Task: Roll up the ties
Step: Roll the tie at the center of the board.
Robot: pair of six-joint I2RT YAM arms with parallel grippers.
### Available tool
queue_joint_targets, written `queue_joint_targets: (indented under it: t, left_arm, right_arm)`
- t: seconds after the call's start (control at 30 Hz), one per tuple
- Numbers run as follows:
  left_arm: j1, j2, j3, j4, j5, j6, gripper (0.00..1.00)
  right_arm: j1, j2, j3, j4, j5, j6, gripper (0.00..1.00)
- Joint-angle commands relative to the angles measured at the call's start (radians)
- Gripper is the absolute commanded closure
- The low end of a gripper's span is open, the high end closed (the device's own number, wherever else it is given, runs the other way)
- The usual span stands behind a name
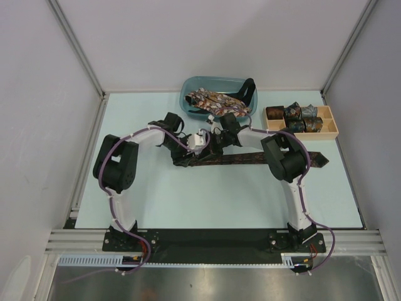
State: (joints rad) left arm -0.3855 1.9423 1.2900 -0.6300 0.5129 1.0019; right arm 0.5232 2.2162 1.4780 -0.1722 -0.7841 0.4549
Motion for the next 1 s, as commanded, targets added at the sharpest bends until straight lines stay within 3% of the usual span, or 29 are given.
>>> queue_joint_targets:
  t: [0.0,0.27,0.57,0.77,0.97]
  left_arm:
    - [0.027,-0.072,-0.034,0.029,0.062,-0.034,0.32]
    - [0.005,-0.063,-0.018,0.036,0.073,-0.055,0.26]
    - [-0.072,-0.03,-0.014,0.085,-0.01,-0.088,0.22]
    - [-0.061,-0.013,0.009,0.101,-0.054,-0.128,0.34]
    - [-0.024,-0.052,-0.023,0.087,-0.056,-0.098,0.57]
  right_arm:
    - [-0.006,-0.006,-0.007,-0.055,0.089,-0.073,1.0]
    - [-0.006,-0.004,-0.008,-0.085,0.135,-0.078,1.0]
    - [-0.002,-0.009,-0.016,-0.084,0.129,-0.076,1.0]
    - [0.008,-0.009,-0.008,-0.047,0.088,-0.051,1.0]
    - [0.018,0.007,0.008,-0.036,0.065,-0.038,1.0]
